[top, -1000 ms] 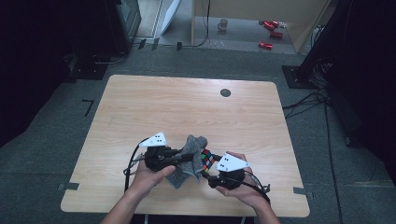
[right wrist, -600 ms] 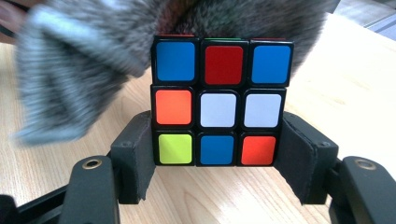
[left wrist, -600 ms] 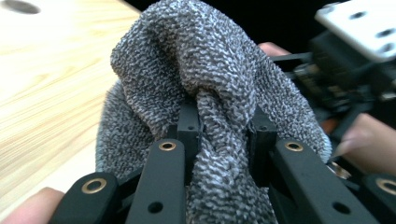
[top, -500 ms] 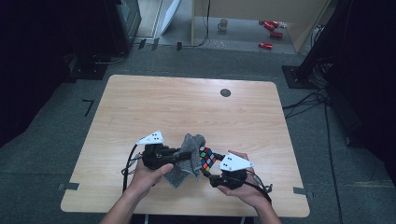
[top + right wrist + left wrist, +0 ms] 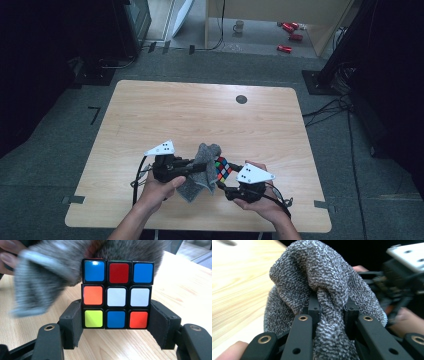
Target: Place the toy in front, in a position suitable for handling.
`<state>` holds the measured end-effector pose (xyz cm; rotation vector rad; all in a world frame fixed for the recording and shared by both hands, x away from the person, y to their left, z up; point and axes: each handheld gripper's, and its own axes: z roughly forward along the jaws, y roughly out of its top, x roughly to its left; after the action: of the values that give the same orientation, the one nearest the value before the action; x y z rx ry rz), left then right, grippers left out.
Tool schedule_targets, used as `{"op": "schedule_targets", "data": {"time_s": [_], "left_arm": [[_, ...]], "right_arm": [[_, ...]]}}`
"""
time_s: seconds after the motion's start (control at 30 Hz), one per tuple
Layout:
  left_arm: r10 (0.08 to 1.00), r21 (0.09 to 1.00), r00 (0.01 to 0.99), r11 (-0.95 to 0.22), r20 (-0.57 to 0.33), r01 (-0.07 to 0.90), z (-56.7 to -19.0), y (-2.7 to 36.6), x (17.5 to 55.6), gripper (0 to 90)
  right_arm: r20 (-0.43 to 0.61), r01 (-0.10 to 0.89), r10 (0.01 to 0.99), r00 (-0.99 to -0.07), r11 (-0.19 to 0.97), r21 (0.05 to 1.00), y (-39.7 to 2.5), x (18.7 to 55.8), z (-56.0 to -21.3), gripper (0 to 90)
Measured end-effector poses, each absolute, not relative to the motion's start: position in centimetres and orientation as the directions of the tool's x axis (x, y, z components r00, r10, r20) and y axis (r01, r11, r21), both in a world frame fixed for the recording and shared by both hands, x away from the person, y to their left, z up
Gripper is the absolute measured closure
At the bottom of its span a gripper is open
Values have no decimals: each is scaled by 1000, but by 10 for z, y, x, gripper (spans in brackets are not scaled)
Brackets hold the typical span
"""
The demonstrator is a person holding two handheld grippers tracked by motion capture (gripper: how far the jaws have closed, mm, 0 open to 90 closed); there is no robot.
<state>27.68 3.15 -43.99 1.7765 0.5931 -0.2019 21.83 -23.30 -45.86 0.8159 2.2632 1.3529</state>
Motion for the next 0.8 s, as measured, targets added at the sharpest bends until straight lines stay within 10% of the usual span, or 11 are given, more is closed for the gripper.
{"op": "schedule_targets", "data": {"time_s": [0.37,0.8], "left_arm": [[445,826,814,-241,-372,509,-455,39,288,761],[312,881,918,-323,-245,345,-468,4,264,758]], "right_arm": [[29,296,708,-706,257,920,-255,223,-447,347],[199,331,705,-681,54,942,-261,221,-432,347]]}}
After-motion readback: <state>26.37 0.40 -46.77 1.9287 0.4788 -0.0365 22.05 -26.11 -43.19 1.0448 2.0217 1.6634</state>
